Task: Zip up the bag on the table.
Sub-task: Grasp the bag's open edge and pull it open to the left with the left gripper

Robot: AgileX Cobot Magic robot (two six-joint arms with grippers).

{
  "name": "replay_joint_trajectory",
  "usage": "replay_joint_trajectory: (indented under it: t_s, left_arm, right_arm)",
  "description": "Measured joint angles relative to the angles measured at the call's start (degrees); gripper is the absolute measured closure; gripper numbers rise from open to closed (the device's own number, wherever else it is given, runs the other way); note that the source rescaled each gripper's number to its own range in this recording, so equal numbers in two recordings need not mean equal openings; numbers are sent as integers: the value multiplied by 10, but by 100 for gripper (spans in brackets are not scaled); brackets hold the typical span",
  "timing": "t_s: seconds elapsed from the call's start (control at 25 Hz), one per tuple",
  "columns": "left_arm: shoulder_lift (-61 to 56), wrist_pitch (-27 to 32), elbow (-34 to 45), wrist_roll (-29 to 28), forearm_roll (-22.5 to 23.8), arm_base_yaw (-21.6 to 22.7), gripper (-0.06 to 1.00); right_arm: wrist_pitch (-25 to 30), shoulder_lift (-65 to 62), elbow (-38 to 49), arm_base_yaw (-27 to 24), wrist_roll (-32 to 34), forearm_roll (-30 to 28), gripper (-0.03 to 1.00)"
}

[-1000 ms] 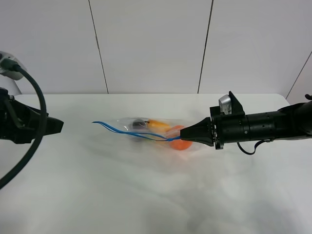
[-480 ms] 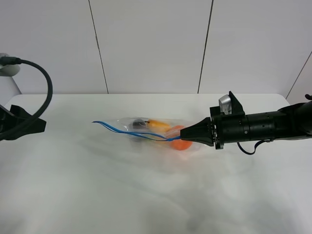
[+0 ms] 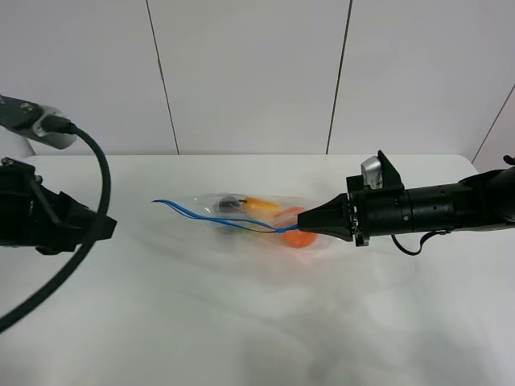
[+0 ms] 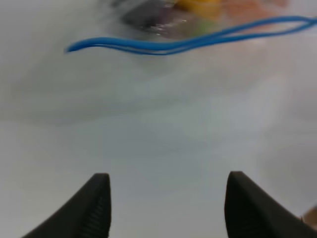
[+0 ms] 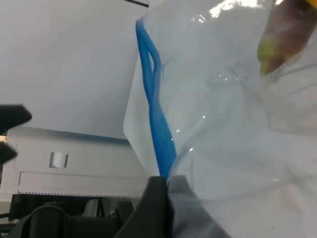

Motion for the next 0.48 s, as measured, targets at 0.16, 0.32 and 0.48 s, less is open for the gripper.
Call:
replay_joint_trajectory:
  t_s: [0.16, 0.32, 0.48]
  left_arm:
    - [0, 0, 0, 14, 0, -66, -6]
    - [0, 0, 0, 18, 0, -122, -6]
    - [0, 0, 0, 20, 0, -163, -6]
  right_arm:
    - [0, 0, 0, 0, 0, 0, 96]
    - [0, 0, 0, 0, 0, 0, 96]
    - [0, 0, 0, 0, 0, 0, 96]
